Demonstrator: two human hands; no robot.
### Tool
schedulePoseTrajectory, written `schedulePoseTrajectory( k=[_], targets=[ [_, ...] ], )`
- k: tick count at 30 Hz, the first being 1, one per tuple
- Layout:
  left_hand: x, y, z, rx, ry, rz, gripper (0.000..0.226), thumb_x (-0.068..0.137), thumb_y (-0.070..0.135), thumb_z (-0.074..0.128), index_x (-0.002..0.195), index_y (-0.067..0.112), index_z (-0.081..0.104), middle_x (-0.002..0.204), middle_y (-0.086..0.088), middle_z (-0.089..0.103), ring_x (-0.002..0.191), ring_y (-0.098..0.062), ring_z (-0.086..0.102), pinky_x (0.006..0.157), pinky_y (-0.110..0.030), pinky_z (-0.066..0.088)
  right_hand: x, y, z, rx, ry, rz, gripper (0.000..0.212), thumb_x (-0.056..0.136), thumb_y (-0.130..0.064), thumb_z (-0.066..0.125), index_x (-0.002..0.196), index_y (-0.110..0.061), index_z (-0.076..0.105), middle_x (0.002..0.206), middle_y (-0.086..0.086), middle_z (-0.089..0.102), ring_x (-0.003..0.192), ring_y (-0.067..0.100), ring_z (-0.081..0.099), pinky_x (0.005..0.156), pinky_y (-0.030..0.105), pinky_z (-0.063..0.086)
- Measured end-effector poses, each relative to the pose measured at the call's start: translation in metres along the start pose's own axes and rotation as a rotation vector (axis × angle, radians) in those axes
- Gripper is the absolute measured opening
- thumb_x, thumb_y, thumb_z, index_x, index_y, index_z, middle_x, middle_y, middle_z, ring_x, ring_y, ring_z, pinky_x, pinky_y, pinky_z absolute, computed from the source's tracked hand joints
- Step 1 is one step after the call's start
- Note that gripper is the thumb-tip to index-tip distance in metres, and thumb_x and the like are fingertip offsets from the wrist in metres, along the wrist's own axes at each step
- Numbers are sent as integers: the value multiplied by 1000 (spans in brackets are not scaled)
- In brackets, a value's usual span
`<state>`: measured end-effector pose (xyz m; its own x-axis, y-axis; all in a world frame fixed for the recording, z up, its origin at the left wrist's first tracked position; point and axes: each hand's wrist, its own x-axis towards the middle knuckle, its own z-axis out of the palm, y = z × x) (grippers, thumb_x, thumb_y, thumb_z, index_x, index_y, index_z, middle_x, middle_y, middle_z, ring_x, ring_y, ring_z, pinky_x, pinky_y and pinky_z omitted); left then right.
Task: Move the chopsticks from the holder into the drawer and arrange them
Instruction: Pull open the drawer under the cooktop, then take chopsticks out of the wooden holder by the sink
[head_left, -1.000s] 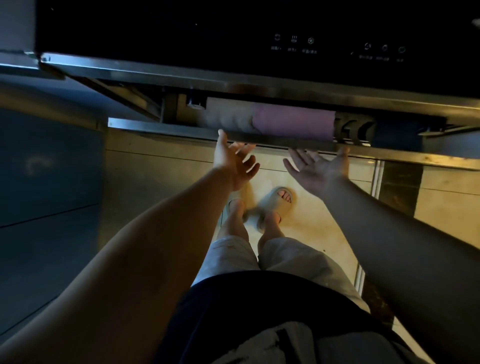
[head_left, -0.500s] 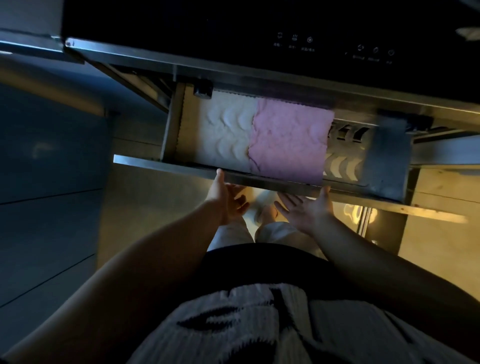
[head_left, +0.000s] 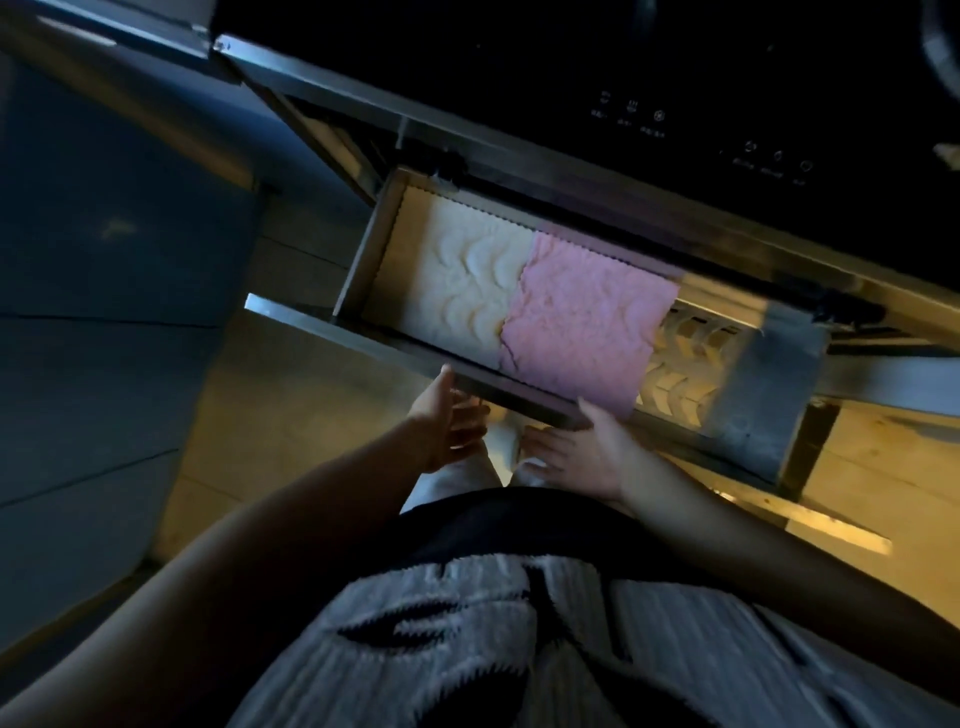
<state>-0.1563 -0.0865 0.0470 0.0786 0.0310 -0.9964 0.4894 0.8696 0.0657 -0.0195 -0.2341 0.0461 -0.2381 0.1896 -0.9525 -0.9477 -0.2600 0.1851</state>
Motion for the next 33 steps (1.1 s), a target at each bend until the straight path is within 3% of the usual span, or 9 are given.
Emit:
schedulePoseTrajectory(
  k=[2,5,6,11,14,17,25,33],
  targets=[
    [-15,-8,0,192,61,65,51,96,63,36,108,20,62,110,-7,69,95,-26,67,82,-34,48,-11,-6,10,-242,9,-38,51,97,-51,37,118,-7,52,110,16,65,94,31,63,81,49,48],
    [-34,-20,-2,389,180,265,33,101,45,43,110,17,59,102,-9,68,64,-17,66,54,-18,48,-26,-15,32,-692,36,-134,38,98,-46,40,120,-17,51,114,9,65,94,25,64,73,36,49],
    [-39,-23,-4,437,215,337,30,101,39,46,111,15,59,100,-9,67,63,-16,64,50,-17,46,-33,-17,42,-846,36,-182,35,97,-45,42,119,-19,52,116,7,64,94,23,64,74,35,49],
    [-67,-43,-26,622,347,530,25,97,33,55,111,14,65,109,-4,68,95,-18,62,85,-29,48,-55,-14,86,-1493,-6,-669,19,87,-38,56,99,-23,61,101,-1,67,94,17,64,91,38,51],
    [-90,-54,-42,658,436,597,29,96,37,54,117,20,63,115,1,66,106,-17,61,89,-29,47,-78,1,114,-1887,-53,-926,25,89,-36,55,110,-22,58,100,-5,63,96,15,60,88,35,50],
    [-107,-66,-63,707,549,680,30,95,41,51,118,24,61,120,4,64,113,-17,57,95,-34,46,-95,28,141,-2235,-116,-1105,30,91,-39,50,118,-26,52,114,-4,59,104,19,57,88,38,49],
    [-155,-113,-155,696,977,734,44,94,51,46,134,34,46,145,8,44,138,-20,30,108,-39,29,-97,138,197,-2589,-233,-1504,49,89,-40,49,135,-26,43,144,-1,39,139,22,26,112,44,21],
    [-190,-202,-283,554,1127,691,61,92,58,44,147,36,30,160,3,22,149,-23,8,118,-43,13,-75,287,259,-2704,-267,-1566,62,91,-45,47,147,-30,25,154,-1,26,145,22,15,117,44,14]
  ],
)
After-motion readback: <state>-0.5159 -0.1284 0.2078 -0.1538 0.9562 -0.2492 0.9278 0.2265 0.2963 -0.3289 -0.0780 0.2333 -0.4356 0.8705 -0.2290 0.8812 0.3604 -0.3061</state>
